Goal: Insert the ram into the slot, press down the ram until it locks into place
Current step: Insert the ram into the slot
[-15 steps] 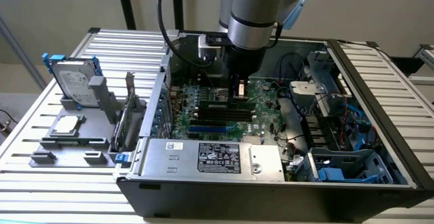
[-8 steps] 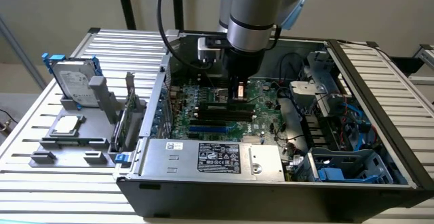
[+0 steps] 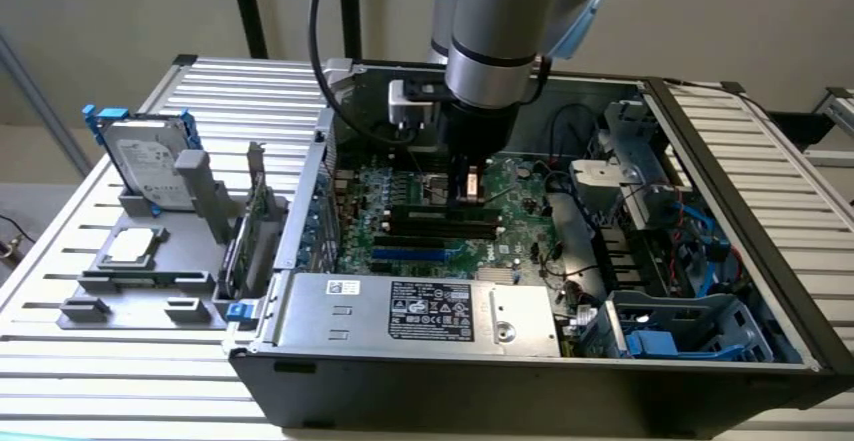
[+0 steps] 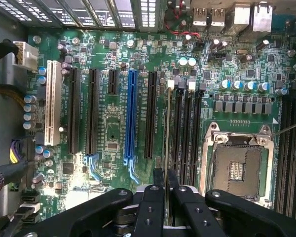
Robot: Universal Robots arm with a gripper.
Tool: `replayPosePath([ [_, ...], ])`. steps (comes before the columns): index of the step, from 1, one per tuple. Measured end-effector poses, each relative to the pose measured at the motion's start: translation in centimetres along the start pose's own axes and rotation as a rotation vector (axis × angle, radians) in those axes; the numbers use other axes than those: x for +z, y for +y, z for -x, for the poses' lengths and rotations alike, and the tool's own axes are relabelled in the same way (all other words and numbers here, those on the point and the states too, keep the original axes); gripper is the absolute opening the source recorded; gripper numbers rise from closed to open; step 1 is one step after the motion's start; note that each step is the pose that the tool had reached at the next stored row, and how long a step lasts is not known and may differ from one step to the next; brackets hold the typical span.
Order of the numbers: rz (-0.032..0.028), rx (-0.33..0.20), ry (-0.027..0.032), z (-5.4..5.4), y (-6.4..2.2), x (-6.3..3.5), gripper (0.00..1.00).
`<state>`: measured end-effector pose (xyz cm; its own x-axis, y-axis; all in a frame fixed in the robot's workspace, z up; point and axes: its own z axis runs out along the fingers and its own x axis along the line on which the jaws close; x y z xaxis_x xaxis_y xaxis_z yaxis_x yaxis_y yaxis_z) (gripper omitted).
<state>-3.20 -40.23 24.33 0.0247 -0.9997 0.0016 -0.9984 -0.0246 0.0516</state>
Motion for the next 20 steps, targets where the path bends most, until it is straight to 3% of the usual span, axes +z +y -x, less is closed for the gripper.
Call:
replayPosePath([
  [20,0.0001,0.000,0.0025,0.31,-0.03,0.47,0.13],
])
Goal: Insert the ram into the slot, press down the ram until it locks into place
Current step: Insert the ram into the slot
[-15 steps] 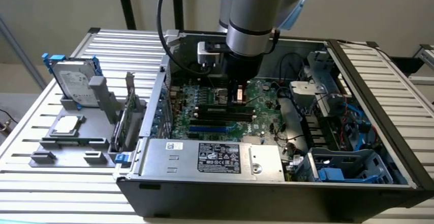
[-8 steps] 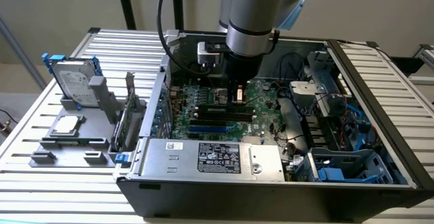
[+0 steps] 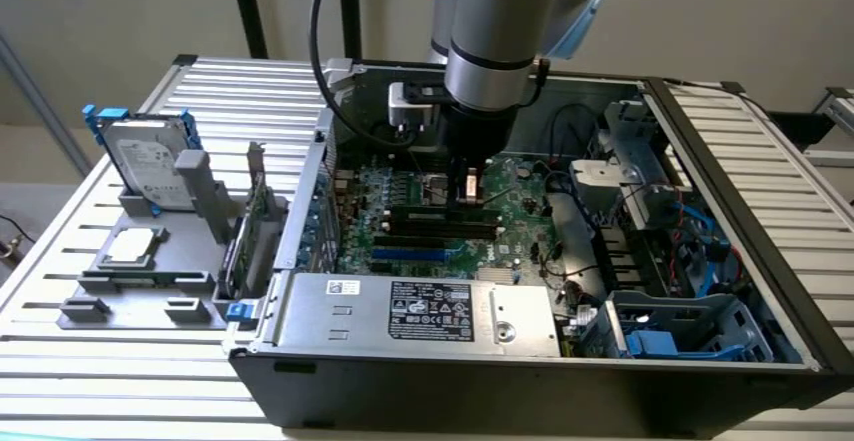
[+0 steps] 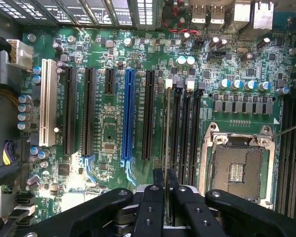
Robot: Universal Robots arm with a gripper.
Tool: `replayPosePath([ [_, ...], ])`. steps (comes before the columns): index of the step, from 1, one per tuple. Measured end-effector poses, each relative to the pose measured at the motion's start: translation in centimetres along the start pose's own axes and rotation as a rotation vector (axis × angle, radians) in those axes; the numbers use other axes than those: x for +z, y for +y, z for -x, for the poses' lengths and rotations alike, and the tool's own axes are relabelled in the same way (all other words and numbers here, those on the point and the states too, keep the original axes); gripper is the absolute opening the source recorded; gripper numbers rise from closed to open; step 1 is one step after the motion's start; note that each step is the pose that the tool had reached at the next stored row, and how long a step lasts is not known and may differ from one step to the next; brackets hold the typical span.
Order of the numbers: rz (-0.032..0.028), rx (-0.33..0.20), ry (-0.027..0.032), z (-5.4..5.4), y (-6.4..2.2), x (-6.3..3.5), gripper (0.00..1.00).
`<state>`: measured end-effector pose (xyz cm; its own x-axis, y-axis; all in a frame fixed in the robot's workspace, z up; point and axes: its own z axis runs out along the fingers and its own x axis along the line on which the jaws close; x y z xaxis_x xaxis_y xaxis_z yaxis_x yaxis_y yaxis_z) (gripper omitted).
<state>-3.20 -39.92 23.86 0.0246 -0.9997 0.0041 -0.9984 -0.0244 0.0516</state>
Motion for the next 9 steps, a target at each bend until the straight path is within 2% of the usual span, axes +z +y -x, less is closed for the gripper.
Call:
replayPosePath([
  [9,0.0001,0.000,0.0096,0.35,0.00,0.23,0.13],
])
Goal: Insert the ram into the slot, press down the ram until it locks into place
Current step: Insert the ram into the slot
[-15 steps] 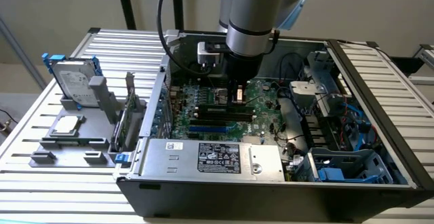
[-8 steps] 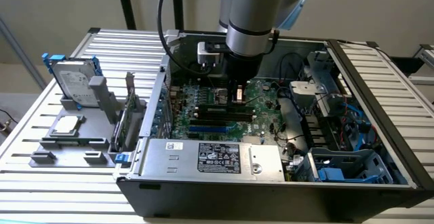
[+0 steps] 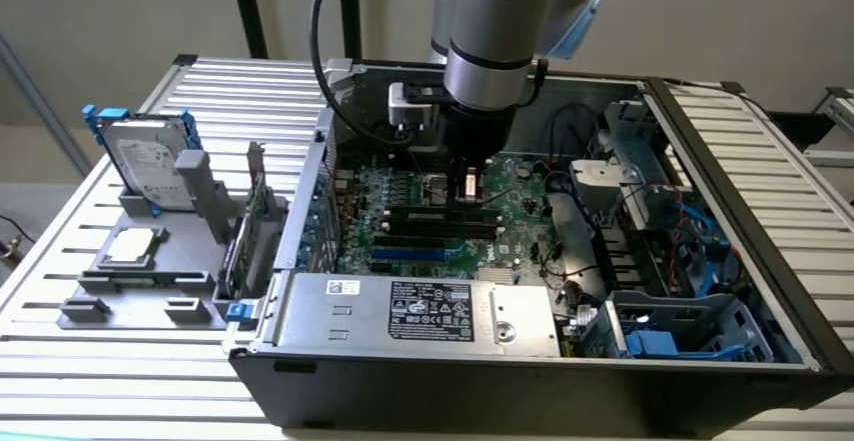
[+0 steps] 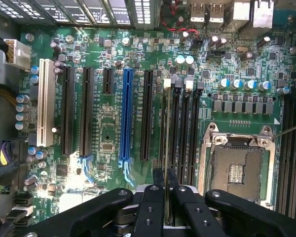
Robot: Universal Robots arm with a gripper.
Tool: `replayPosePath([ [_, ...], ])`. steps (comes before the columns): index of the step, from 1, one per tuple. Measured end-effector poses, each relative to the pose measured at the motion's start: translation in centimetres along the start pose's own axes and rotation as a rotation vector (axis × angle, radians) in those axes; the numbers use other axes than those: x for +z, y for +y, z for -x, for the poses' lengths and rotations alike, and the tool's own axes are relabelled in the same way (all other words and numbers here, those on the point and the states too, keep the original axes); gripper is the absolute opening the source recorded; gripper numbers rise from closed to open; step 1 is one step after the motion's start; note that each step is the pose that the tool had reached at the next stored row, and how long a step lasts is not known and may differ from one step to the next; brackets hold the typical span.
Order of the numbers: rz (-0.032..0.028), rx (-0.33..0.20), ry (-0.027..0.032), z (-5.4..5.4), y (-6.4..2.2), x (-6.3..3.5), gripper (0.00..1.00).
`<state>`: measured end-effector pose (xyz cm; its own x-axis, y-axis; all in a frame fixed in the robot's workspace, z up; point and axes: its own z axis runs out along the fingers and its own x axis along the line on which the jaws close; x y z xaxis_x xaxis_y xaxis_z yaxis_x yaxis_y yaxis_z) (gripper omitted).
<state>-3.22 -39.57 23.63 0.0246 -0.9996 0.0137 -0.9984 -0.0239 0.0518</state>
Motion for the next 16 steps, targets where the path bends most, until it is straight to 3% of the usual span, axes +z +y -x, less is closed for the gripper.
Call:
replayPosePath([
  [10,0.0005,0.001,0.0149,0.06,0.05,0.24,0.13],
  [16,0.0008,0.001,0.0169,0.10,0.05,0.32,0.13],
])
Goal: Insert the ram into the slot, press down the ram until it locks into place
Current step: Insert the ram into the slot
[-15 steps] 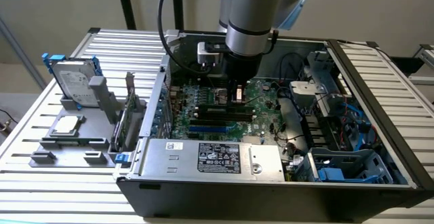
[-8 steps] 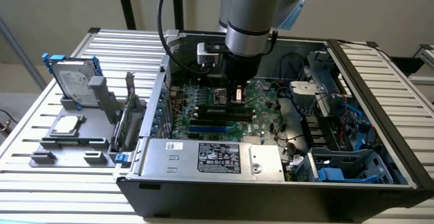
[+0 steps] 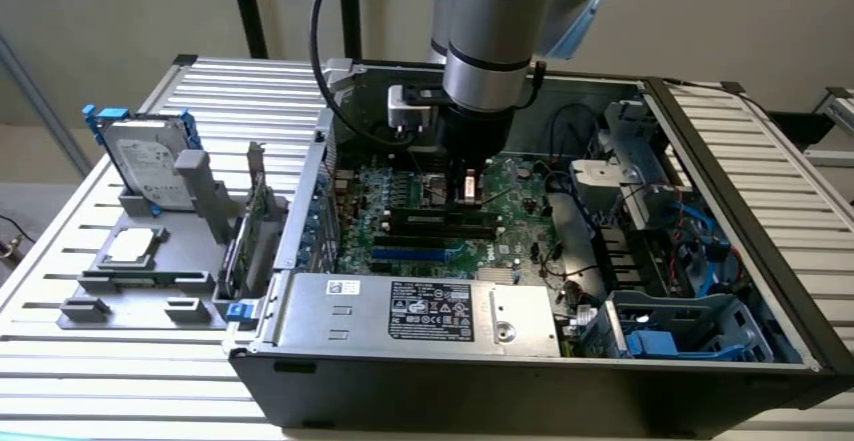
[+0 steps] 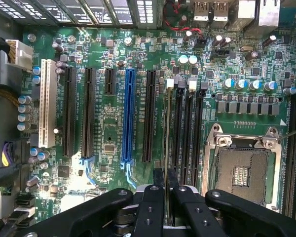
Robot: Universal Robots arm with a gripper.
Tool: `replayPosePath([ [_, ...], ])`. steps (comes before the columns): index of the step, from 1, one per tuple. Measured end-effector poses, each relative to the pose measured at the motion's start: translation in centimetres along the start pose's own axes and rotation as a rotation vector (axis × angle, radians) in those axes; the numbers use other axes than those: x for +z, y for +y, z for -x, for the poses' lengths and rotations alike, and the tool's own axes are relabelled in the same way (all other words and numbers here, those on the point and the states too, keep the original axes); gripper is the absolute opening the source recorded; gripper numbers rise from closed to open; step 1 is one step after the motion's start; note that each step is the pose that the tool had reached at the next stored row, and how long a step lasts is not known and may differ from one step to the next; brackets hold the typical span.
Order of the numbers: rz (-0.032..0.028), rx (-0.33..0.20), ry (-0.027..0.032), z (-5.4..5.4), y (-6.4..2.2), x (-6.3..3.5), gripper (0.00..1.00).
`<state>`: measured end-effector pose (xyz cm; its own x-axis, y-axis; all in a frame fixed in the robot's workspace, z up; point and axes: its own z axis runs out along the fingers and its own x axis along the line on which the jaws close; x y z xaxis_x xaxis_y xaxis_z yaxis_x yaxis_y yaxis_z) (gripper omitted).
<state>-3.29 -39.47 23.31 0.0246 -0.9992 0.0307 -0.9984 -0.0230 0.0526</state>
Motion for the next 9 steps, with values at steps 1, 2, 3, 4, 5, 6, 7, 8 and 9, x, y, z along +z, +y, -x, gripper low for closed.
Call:
replayPosePath([
  [1,0.0004,0.000,0.0000,0.00,0.00,0.01,0.13],
  [2,0.0009,0.000,-0.0001,0.00,0.00,0.02,0.13],
  [3,0.0013,0.000,-0.0001,0.00,0.00,0.04,0.13],
  [4,0.0017,0.000,-0.0001,0.00,0.00,0.05,0.13],
  [5,0.0020,0.000,-0.0001,0.00,0.00,0.06,0.13],
  [6,0.0024,0.000,0.0000,0.00,0.00,0.07,0.13],
  [7,0.0025,0.000,-0.0001,0.00,0.00,0.10,0.13],
  [8,0.0028,0.000,-0.0002,0.00,-0.01,0.12,0.13],
  [9,0.0031,0.000,-0.0002,0.01,-0.01,0.14,0.13],
])
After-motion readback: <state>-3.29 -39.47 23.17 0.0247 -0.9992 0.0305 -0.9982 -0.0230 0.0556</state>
